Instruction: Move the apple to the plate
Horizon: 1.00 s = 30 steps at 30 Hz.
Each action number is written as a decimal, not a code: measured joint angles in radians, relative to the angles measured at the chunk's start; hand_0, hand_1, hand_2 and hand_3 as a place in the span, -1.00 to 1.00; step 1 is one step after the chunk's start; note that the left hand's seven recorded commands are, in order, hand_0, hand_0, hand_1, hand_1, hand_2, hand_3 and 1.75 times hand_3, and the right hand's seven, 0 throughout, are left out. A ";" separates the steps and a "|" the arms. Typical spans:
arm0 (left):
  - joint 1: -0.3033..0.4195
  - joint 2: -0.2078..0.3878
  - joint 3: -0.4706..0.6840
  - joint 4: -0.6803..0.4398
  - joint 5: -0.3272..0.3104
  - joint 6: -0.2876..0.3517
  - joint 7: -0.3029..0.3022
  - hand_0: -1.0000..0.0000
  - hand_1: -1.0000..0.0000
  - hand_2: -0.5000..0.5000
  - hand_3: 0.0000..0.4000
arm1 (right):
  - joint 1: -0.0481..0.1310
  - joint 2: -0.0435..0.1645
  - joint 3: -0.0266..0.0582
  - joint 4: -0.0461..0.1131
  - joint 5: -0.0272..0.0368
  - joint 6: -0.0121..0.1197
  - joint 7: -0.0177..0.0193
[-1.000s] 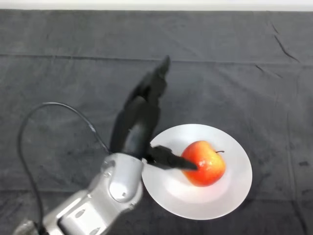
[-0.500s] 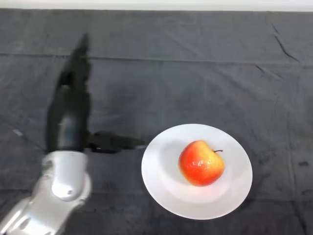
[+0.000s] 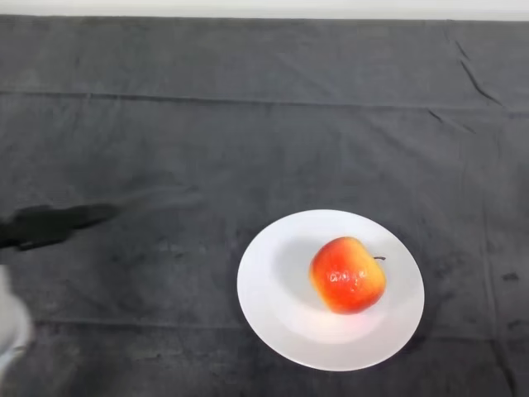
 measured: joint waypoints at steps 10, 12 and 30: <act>0.029 -0.013 0.104 0.000 0.003 -0.020 0.004 1.00 1.00 0.00 -1.00 | 0.000 0.000 0.0000 0.000 0.0000 0.000 0.0000; 0.037 -0.021 0.117 0.000 0.005 -0.021 0.004 1.00 1.00 0.00 -1.00 | 0.000 0.000 0.0003 0.000 0.0000 0.000 0.0001; 0.043 -0.067 0.194 0.000 0.017 -0.035 -0.013 1.00 1.00 0.00 -1.00 | 0.000 0.000 0.0001 0.000 0.0000 0.000 0.0001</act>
